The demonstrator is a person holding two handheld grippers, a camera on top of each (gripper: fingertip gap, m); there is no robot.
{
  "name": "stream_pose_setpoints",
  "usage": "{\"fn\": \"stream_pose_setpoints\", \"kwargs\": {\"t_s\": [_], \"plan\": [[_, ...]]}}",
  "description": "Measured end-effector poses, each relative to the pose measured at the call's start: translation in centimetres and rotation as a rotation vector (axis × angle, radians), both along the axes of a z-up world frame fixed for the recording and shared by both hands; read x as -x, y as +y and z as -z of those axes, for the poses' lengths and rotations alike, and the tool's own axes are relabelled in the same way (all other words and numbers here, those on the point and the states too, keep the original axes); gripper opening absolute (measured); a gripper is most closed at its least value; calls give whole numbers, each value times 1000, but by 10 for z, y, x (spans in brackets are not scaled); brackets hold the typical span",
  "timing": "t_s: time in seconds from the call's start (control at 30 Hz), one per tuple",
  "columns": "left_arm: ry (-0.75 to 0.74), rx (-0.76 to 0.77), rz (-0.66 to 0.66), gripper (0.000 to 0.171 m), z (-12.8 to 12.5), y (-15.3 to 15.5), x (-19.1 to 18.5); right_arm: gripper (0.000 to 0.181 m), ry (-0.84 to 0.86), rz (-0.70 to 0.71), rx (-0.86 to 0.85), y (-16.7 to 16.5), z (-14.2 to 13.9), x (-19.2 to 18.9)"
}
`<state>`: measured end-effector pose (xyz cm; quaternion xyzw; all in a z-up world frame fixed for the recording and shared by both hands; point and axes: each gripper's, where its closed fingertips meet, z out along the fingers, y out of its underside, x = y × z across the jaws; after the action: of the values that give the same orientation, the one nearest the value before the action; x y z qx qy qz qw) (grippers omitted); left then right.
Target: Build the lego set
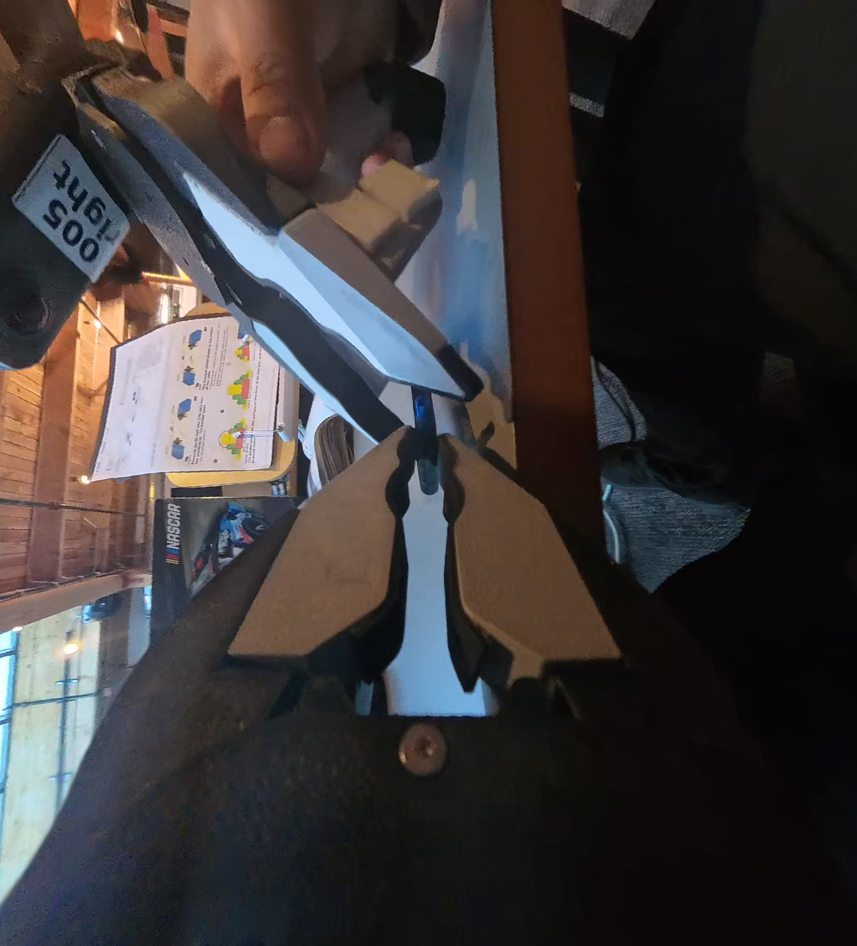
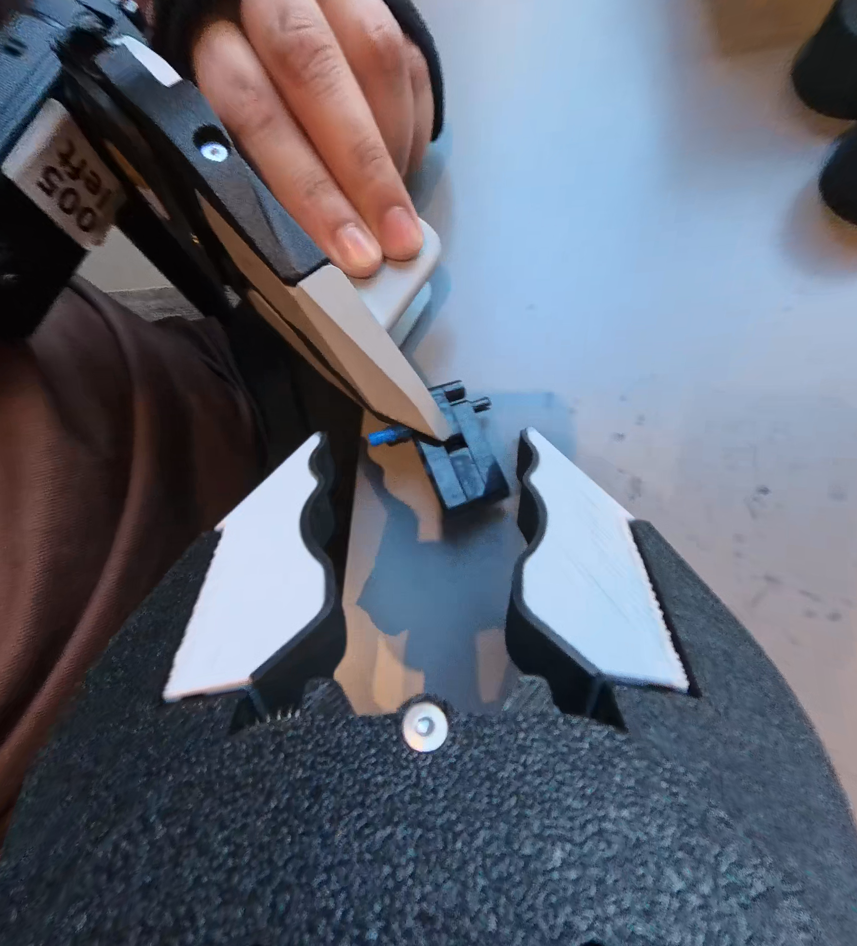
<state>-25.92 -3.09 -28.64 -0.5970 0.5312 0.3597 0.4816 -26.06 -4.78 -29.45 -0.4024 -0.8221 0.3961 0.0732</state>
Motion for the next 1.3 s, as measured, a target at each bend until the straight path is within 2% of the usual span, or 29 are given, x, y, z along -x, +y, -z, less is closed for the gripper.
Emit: {"fn": "stream_pose_setpoints", "kwargs": {"t_s": [0.13,0.2,0.27,0.37,0.43,0.53,0.6,0.63,0.67,0.73,0.77,0.8,0.87,0.93,1.0,1.3], "plan": [[96,-46,-5,6,-2,0,2,64,-20,-21,59,-5,-2,-1],[117,-57,9,6,-3,-2,1,50,-33,-15,84,-3,-2,1],[129,-62,6,5,-3,-2,1,49,-33,-24,84,-3,-1,1],[83,-56,5,6,-3,-1,1,47,19,-42,36,-3,-2,2],[-29,-7,-19,8,-2,-3,6,47,52,-32,-12,-1,0,4],[-302,128,-96,9,-7,-12,20,47,125,-24,-131,6,4,6],[-611,178,-196,4,-25,-11,36,47,178,-25,-181,7,3,7],[-809,241,-263,4,-27,-10,44,47,210,-24,-198,7,1,8],[-1010,369,-296,10,-23,-11,44,47,246,-19,-209,7,-3,11],[-1386,629,-280,20,-18,-13,32,46,305,-3,-219,6,-10,15],[-1524,742,-226,26,-18,-16,23,46,326,7,-228,7,-12,17],[-1636,817,-185,27,-21,-16,19,46,341,11,-238,6,-13,18],[-1796,864,-117,31,-31,-13,16,46,355,16,-265,6,-12,20],[-1808,869,-165,23,-26,-10,18,45,376,18,-292,6,-12,20],[-1751,899,-196,12,-18,-10,12,45,399,19,-287,3,-16,21],[-1729,898,-218,9,-12,-8,6,42,366,16,-368,2,-8,20]]}}
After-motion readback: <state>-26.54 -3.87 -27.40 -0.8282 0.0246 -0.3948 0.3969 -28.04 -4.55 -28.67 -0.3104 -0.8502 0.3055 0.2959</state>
